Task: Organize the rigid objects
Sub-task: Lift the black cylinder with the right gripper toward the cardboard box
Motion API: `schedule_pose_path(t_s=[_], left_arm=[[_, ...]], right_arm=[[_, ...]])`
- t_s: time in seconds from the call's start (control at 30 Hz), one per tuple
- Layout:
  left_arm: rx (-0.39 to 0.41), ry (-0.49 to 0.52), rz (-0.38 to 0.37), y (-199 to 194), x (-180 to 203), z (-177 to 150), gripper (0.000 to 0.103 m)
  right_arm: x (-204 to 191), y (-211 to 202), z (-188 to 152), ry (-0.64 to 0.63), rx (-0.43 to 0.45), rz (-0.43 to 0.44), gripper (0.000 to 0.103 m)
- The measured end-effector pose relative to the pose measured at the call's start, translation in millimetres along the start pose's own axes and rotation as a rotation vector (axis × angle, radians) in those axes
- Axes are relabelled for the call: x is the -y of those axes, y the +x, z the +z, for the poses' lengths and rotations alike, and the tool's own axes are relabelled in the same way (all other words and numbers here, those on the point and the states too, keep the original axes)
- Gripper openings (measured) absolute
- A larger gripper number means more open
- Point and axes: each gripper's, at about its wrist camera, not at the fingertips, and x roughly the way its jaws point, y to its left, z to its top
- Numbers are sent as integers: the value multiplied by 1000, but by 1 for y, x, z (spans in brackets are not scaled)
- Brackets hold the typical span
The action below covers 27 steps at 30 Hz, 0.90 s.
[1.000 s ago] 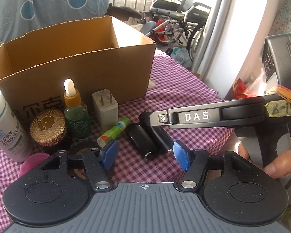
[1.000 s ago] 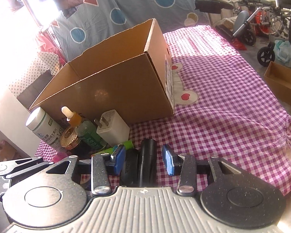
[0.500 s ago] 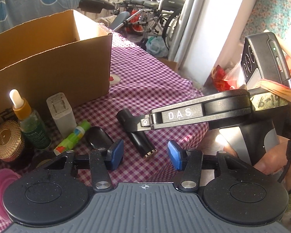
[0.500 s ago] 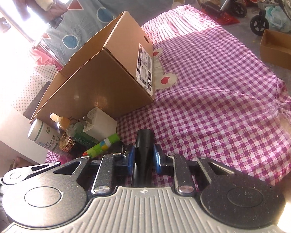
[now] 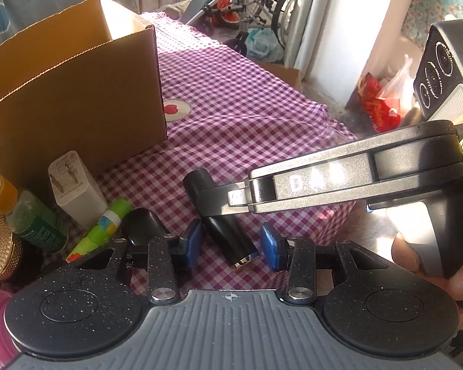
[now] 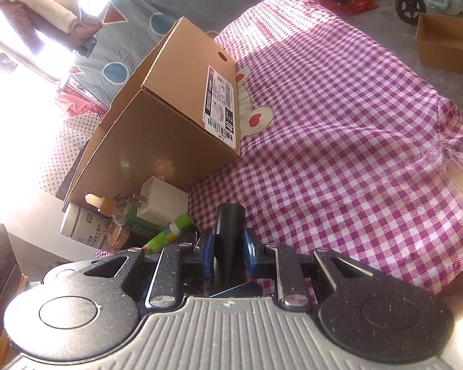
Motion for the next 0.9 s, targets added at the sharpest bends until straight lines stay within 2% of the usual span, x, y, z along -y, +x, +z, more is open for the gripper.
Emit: schedule_pose_path(t_s=[0.27,0.4,0.6,0.77,0.9], left_arm=[[28,-8,40,2,1,1,39],[39,-18,55,1,-1,1,33],[58,-15,58,-6,-1,1,31],[109,-6,69,-26,4,1,28],[180,-11,82,-54,5,0,28]], right_arm=[[-16,9,-3,-107,19,-39,24],[-13,9,-4,-80,25,-22,24],[-14,2,-7,-64,55,-13,23],[-29,-15,-10,-81,101,-10,23],[-55,-32,-11,-135,148,-9,23]])
